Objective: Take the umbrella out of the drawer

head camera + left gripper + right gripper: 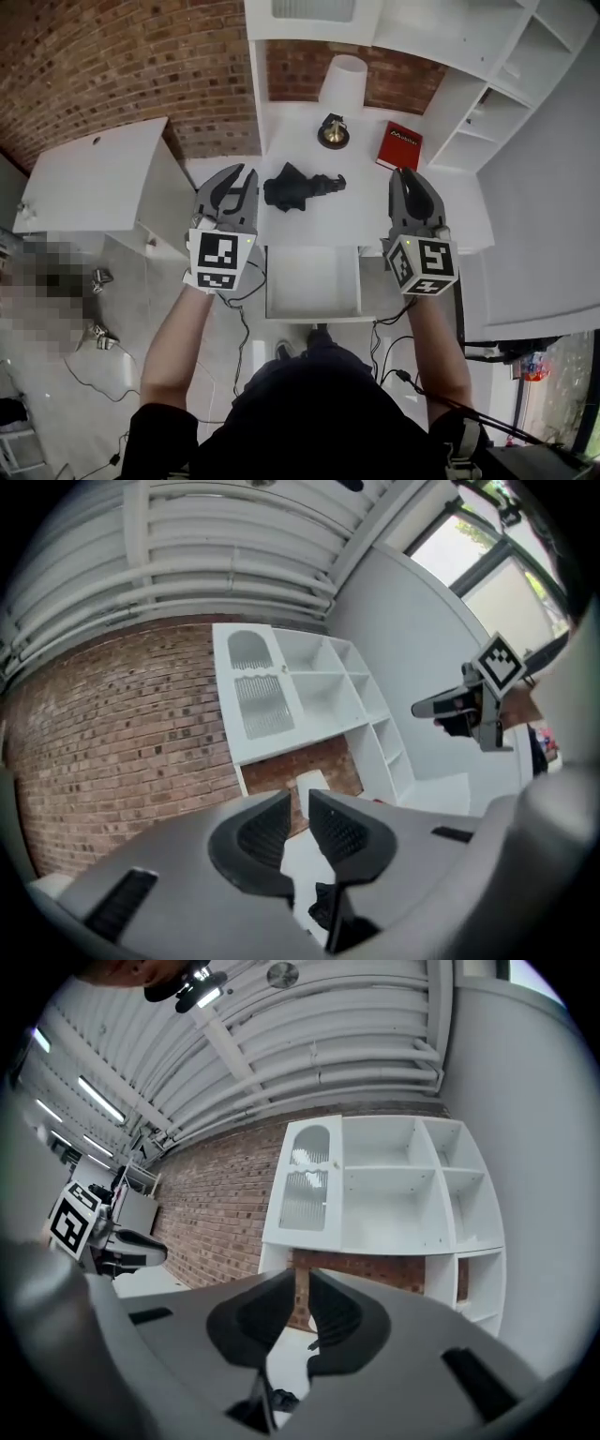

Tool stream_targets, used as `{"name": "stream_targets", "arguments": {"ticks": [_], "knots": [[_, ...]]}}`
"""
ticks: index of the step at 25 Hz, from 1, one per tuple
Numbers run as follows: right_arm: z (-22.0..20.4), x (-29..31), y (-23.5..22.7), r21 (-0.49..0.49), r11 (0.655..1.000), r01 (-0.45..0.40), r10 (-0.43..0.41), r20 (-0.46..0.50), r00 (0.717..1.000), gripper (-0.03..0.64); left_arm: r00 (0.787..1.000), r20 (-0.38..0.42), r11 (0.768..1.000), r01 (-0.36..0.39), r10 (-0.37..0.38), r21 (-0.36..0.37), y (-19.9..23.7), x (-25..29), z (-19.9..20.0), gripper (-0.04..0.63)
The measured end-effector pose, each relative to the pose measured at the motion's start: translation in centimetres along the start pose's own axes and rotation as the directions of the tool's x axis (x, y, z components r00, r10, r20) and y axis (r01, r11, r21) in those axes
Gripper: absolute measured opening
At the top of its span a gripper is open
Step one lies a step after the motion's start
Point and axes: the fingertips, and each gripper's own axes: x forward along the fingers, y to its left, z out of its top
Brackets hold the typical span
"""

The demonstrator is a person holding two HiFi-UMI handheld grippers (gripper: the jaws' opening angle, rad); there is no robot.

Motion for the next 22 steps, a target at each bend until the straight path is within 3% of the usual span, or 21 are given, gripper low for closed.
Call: {"name": "stream_targets", "arguments": {"ticks": [6, 11, 22], "knots": [[2.0, -1.4, 2.1, 0.004, 1.0, 0.007, -0.007, 0.028, 1.0, 0.021, 0.994, 0.102, 0.987, -0.029, 0.046, -0.161, 1.1, -3.6, 3.7, 0.041], [2.6, -2.3, 3.2, -0.012, 1.0, -0.004, 0.004, 0.034, 0.999, 0.015, 0.992, 0.119, 0.97, -0.018, 0.048, -0.243, 1.3, -5.0, 4.1, 0.04], [2.2, -2.3, 3.8, -0.014, 1.0, -0.018, 0.018, 0.022, 1.0, 0.014, 0.99, 0.109, 0.948, -0.046, 0.085, -0.316, 2.7, -6.2, 3.2, 0.04]]}}
